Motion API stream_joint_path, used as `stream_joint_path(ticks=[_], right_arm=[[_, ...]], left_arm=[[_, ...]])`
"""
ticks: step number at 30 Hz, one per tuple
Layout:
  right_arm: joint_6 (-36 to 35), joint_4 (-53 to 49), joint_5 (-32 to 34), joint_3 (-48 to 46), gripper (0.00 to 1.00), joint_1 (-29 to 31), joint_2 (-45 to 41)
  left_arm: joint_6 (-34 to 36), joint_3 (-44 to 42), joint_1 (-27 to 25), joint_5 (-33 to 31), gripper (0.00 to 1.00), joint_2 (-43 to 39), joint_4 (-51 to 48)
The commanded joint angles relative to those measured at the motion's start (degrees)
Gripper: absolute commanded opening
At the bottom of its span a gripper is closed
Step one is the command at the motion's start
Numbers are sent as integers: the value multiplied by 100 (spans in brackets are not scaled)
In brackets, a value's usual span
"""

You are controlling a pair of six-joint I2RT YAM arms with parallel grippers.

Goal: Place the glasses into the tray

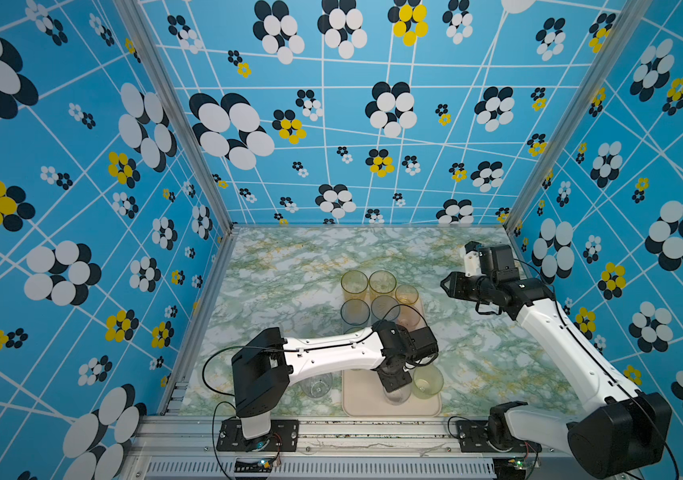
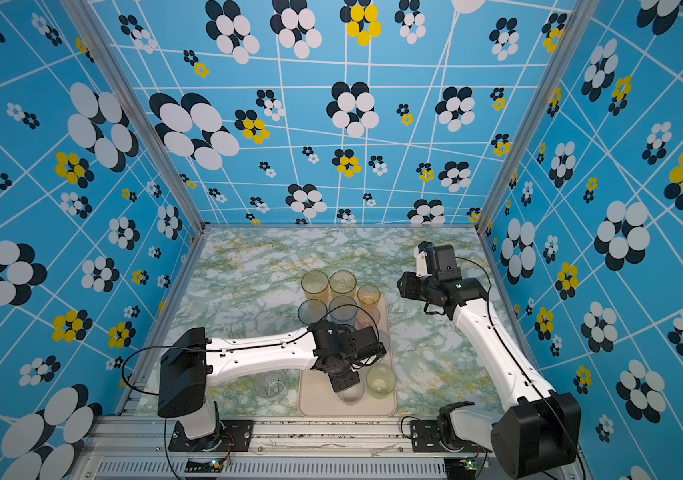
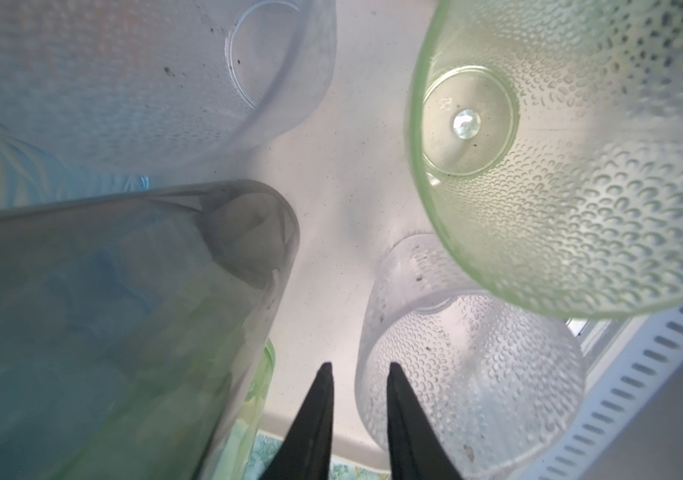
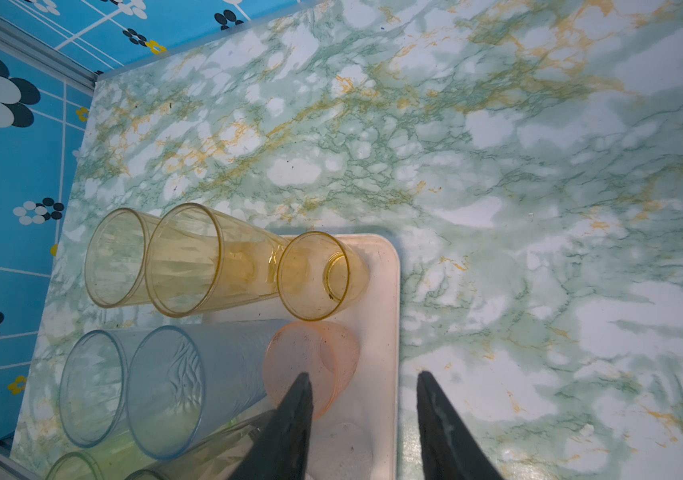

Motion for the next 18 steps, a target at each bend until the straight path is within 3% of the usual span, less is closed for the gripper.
stream_joint_path(ticks=[1,18], right_arm=[[-42,90,-68,-119,43,-14,-82],[-12,117,-120,-136,43,-12,-82]], left_arm=[[-7,127,-1,-93,26,-83,-185],[2,101,-67,-133,25,-339,-176]])
